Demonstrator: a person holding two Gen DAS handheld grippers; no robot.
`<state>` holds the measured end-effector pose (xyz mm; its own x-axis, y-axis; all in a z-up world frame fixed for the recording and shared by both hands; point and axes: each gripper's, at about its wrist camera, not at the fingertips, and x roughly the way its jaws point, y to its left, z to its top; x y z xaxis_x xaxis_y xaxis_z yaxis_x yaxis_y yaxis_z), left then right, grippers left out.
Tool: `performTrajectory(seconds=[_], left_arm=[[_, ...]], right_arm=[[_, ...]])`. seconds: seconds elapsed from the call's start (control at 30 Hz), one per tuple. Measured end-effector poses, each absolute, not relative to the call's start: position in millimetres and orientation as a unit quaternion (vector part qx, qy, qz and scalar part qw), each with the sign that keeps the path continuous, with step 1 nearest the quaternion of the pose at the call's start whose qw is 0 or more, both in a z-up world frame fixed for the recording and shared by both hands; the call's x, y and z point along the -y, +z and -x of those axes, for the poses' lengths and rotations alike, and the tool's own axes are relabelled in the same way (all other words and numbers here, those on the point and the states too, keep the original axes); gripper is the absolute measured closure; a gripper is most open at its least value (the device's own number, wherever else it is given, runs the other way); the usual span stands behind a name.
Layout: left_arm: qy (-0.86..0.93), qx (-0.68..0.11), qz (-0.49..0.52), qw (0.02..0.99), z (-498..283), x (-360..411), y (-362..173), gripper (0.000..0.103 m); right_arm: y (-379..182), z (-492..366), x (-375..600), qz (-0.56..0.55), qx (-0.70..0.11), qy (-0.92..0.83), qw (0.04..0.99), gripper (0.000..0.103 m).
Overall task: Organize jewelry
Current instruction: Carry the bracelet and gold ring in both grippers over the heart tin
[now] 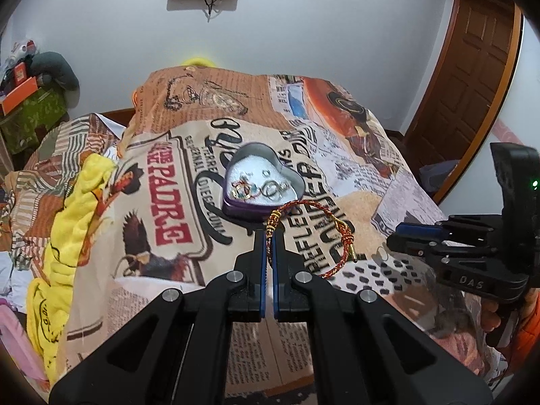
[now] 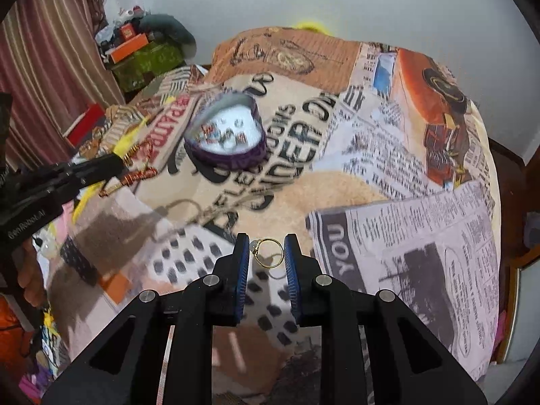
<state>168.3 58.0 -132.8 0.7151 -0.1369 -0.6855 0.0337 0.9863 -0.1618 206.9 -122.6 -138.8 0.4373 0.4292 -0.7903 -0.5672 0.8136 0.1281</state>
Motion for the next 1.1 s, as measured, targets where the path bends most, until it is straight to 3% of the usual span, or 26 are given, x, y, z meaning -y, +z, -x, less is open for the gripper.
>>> performTrajectory(seconds=[0.43, 1.1], left_arm=[[-0.026, -0.359, 0.065, 0.931, -198.5, -77.0, -123.2, 0.102], [-0.027, -0.4, 0.055, 0.914, -281.2, -93.5, -153.6, 0.102]], right_arm=[[-113.0, -234.3, 89.1, 0.069, -0.403, 0.318, 0.856, 0.084], [-139.0, -284.5, 42.0, 0.098, -0.422, 0.329, 0.839, 0.084]])
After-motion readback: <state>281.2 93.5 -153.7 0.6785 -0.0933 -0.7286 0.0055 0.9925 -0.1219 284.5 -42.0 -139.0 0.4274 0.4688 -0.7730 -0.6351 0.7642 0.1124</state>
